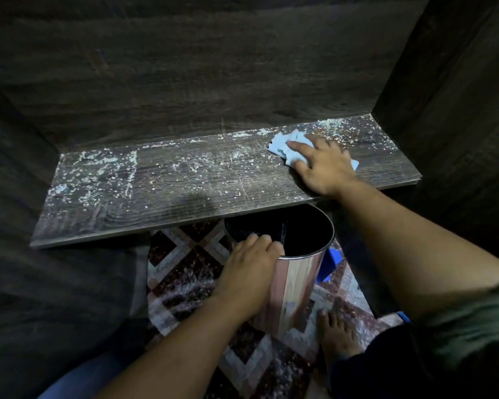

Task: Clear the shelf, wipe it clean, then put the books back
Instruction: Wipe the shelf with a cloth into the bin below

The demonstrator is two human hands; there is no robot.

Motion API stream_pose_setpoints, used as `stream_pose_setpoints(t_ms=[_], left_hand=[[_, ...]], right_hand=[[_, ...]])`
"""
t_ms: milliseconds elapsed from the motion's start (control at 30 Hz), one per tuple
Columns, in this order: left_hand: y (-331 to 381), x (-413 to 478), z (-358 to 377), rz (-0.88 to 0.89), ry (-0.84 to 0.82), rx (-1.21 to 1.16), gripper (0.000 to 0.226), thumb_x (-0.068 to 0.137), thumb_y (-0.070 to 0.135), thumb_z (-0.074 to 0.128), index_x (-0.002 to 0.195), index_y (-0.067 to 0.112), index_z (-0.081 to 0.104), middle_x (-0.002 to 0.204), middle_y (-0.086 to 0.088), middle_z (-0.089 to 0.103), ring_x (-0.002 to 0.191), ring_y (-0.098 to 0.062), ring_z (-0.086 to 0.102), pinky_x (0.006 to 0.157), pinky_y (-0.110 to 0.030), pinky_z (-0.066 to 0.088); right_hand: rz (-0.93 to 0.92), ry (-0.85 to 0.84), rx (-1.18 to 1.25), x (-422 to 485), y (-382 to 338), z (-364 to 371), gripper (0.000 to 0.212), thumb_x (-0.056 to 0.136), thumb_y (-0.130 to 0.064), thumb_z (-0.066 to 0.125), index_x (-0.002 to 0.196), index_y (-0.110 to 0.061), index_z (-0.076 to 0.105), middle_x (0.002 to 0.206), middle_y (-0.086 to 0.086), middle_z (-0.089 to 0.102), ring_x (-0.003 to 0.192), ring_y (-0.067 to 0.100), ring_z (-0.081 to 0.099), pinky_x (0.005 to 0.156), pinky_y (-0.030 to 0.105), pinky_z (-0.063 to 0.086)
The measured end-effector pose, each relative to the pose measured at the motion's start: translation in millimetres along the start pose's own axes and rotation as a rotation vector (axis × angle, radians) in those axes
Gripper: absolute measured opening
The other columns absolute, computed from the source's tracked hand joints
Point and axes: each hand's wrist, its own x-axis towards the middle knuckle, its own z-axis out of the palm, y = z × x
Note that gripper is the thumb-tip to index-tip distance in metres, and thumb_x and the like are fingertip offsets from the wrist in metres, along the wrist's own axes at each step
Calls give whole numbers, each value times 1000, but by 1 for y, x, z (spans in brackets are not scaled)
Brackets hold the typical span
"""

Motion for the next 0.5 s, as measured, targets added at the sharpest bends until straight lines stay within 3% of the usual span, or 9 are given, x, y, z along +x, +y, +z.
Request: stream_pose_setpoints(t_ms=[133,233,333,500], left_hand=[[-1,-1,-2,-7,-8,28,27,86,5,52,109,20,51,109,0,47,108,-22,41,92,-32,34],[-2,-2,-3,-14,-13,54,29,87,6,54,110,22,49,111,1,46,111,-21,39,94,-31,32],[-4,-5,-4,-19,-11,71,28,87,6,54,110,22,49,111,1,46,111,-21,39,93,-31,32],[-4,-5,-5,-35,-26,60,32,87,2,50,112,21,48,112,1,44,111,-20,38,92,-30,30]], right_hand=[[-135,-69,37,-11,-4,-5,45,96,-34,44,139,-43,46,150,5,37,132,31,33,107,47,27],[-255,-96,126,-41,2,-8,48,81,-33,44,125,-41,61,129,3,52,118,32,45,101,48,37],[-330,-109,211,-60,13,-14,37,80,-20,55,110,-36,70,120,0,59,111,29,52,99,49,41],[-255,108,338,-25,23,-24,41,87,-9,57,123,-27,65,126,11,52,120,30,48,108,37,36]])
